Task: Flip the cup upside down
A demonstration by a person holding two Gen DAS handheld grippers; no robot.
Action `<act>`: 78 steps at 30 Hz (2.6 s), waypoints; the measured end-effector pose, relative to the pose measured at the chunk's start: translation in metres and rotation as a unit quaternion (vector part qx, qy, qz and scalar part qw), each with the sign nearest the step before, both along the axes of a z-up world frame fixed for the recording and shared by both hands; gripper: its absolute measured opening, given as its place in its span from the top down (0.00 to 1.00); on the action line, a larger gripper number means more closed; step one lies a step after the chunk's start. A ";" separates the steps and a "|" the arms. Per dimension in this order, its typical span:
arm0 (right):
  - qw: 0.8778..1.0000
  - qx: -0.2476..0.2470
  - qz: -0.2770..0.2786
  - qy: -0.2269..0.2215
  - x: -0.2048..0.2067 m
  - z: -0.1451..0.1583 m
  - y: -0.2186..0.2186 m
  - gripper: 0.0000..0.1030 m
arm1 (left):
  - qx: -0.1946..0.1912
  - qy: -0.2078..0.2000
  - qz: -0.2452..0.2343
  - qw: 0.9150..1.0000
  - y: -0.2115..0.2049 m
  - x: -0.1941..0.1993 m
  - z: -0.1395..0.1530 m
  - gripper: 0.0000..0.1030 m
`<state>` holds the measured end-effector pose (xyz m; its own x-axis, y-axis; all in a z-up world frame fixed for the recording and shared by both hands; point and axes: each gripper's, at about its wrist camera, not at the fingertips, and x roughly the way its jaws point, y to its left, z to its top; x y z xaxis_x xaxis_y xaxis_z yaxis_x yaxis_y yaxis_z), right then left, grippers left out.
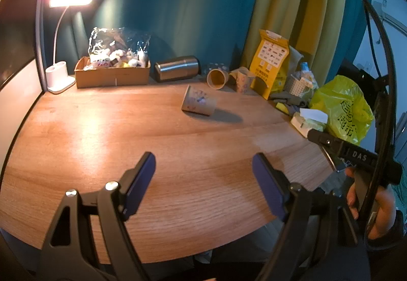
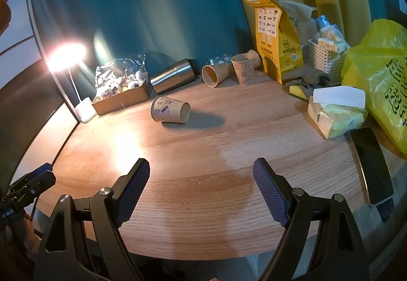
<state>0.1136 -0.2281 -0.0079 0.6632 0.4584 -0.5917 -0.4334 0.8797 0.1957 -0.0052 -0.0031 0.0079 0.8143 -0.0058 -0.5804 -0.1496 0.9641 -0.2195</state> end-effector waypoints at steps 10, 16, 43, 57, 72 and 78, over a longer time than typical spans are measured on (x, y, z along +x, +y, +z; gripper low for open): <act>1.000 -0.003 -0.003 -0.002 0.001 0.001 -0.002 0.16 | 0.002 0.002 0.000 1.000 0.000 0.000 0.000 0.22; 1.000 -0.003 -0.003 -0.003 0.000 0.001 -0.003 0.16 | 0.004 0.000 0.001 1.000 -0.002 0.000 0.002 0.22; 1.000 -0.003 -0.005 -0.008 -0.002 0.006 -0.006 0.16 | 0.007 -0.001 0.001 1.000 -0.005 0.001 0.004 0.22; 1.000 -0.002 -0.005 -0.006 0.001 0.004 -0.008 0.17 | 0.008 0.002 0.001 1.000 -0.006 0.003 0.004 0.22; 1.000 0.010 -0.009 0.009 0.038 -0.005 -0.027 0.16 | 0.019 0.035 -0.008 0.999 -0.024 0.049 -0.007 0.22; 1.000 0.015 -0.013 0.009 0.064 -0.006 -0.040 0.17 | 0.031 0.053 -0.026 0.998 -0.038 0.095 -0.013 0.22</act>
<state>0.1779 -0.2679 -0.0141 0.6644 0.4597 -0.5893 -0.4070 0.8838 0.2305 0.0903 -0.0412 -0.0053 0.7478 -0.0086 -0.6639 -0.1174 0.9825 -0.1449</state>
